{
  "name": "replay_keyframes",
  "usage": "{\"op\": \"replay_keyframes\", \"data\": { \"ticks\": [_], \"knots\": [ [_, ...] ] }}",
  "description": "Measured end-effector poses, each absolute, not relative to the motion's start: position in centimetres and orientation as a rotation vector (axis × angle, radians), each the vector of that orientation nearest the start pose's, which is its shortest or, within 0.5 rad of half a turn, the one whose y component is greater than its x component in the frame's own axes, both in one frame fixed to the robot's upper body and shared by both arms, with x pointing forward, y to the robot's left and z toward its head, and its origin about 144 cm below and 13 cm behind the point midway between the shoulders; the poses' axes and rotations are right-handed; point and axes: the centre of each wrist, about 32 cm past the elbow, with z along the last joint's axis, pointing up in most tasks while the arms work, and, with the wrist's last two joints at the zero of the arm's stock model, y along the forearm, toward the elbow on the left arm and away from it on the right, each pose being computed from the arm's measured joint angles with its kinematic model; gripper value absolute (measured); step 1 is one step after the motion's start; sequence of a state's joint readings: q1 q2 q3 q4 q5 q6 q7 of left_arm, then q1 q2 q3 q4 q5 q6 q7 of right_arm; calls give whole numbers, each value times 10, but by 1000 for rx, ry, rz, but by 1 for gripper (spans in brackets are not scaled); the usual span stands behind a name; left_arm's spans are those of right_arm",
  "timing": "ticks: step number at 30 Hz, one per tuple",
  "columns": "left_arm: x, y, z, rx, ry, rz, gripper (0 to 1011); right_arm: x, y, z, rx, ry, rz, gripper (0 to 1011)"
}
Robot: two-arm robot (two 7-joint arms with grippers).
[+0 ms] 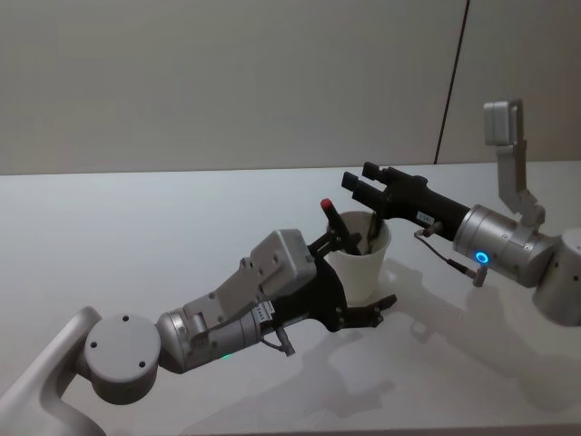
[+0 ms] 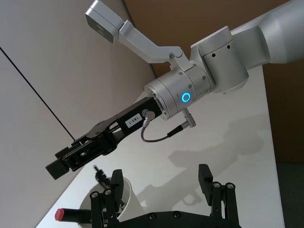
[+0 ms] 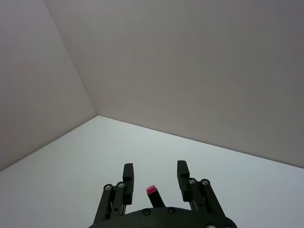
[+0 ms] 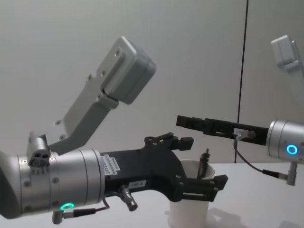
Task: Place the pen into the pen holder.
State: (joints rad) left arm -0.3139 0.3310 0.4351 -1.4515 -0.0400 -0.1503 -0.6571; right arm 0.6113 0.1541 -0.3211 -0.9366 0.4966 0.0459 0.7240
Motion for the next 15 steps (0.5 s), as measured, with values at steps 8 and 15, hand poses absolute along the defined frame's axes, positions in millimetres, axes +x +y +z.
{"op": "replay_keyframes", "data": {
  "ticks": [8,15],
  "knots": [
    [523,207,1188,197,-385,519,1004,616,-221,1178,114,199,-687,761],
    [523,207,1188,197,-385,519,1004,616,-221,1178,115,201,-688,959]
  ]
}}
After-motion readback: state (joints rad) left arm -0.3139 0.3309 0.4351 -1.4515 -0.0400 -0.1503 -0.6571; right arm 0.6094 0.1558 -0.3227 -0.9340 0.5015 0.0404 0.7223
